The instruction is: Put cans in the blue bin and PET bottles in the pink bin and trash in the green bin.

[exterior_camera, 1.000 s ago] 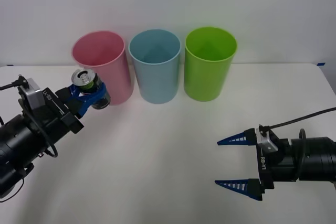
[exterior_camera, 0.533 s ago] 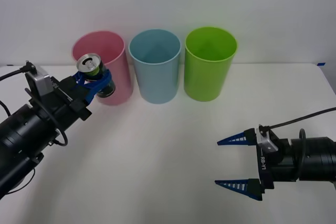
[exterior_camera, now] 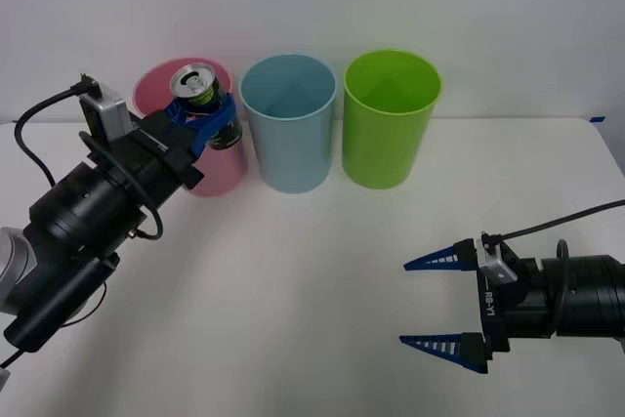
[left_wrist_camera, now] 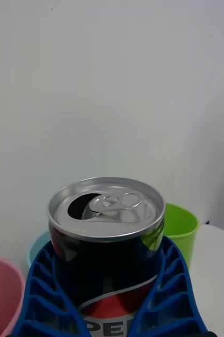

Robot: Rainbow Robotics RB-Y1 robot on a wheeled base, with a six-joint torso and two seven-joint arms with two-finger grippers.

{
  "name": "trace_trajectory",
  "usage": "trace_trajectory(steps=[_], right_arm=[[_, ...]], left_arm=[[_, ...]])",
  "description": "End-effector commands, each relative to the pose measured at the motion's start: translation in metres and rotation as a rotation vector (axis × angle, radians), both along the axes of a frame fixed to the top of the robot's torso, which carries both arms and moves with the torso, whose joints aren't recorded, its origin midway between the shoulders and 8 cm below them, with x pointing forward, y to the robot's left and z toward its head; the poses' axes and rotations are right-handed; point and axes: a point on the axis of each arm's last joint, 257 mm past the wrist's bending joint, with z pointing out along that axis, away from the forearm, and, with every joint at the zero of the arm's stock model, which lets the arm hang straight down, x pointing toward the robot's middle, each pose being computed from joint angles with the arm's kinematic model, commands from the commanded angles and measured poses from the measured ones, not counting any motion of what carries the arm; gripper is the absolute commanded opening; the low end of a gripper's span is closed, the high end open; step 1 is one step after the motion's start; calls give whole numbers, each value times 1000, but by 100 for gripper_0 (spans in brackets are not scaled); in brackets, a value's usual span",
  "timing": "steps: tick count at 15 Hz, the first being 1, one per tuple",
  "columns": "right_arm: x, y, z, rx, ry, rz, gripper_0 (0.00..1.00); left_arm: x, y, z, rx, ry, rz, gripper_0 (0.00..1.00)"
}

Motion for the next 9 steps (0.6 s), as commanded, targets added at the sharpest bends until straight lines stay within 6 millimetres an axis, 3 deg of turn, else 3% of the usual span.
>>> trace_trajectory(steps=[1, 9], right_arm=[[0, 0, 0, 0, 0, 0, 100], [0, 0, 0, 0, 0, 0, 100]], left_arm=[[10, -9, 9, -22, 0, 20, 0], [36, -25, 30, -58, -18, 73, 0]])
